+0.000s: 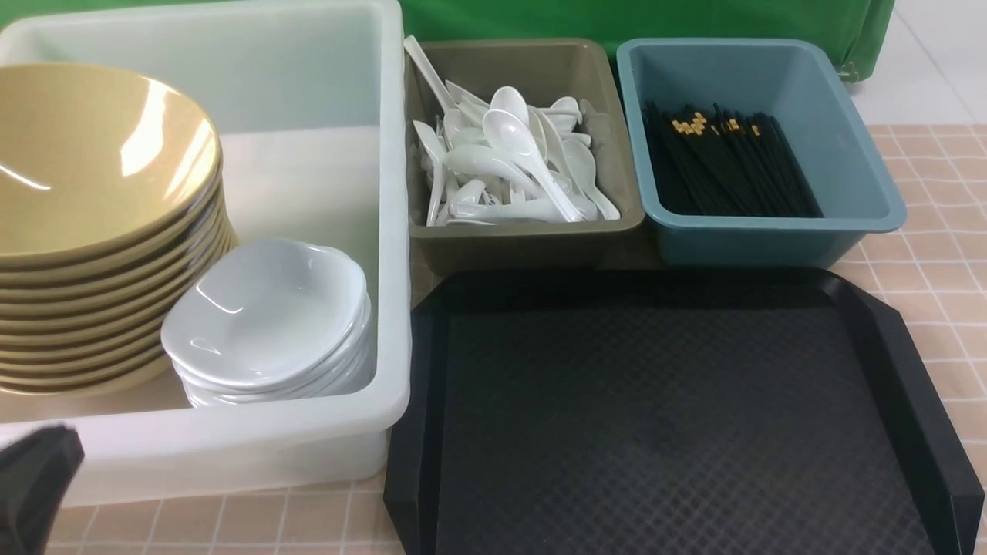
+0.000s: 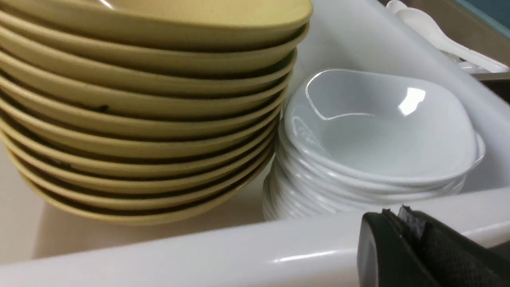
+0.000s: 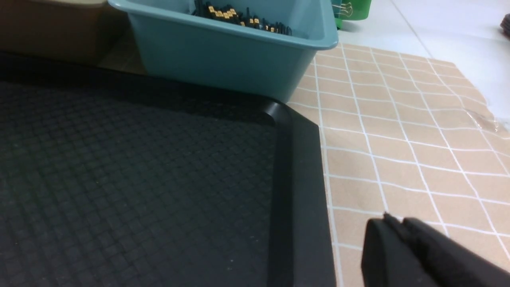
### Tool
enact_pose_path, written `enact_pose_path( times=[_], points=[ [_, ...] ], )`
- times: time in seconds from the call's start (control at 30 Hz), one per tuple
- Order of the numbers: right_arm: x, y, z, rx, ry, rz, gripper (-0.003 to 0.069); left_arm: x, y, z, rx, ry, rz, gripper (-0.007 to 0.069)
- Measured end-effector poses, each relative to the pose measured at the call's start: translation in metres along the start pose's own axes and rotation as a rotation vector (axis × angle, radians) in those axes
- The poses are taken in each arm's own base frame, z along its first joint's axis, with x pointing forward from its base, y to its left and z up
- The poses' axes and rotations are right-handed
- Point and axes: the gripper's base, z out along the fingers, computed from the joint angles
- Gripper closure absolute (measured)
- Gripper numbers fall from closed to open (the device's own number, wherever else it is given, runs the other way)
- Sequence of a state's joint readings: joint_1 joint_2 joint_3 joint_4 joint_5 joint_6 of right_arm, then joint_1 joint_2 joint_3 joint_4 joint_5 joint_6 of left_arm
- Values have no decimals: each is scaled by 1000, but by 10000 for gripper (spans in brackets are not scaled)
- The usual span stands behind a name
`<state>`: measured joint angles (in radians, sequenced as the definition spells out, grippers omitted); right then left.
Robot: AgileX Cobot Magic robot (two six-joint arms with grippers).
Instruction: On brown table put chopsticks spoon bowls plates into blue grey white boxes.
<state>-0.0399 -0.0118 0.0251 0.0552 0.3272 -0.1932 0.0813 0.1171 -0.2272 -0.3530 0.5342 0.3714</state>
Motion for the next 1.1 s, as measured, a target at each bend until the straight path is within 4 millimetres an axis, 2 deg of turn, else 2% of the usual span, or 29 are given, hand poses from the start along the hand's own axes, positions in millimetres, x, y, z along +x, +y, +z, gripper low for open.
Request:
enact_pose_path(
  times=[0.1, 0.13, 0.3, 0.63, 1.1],
  points=[
    [0, 0, 0, 0, 0, 0, 572, 17, 2, 0, -34, -16, 41, 623],
    [0, 0, 0, 0, 0, 0, 571, 28, 4, 3, -62, -29, 47, 623],
    [0, 0, 0, 0, 0, 0, 566, 60, 11, 17, -122, -4, -26, 623],
    [0, 0, 0, 0, 1, 0, 559, 58, 10, 18, -86, -44, -21, 623],
    [0, 0, 0, 0, 1, 0, 559, 58, 8, 19, -56, -50, -100, 623]
  ],
)
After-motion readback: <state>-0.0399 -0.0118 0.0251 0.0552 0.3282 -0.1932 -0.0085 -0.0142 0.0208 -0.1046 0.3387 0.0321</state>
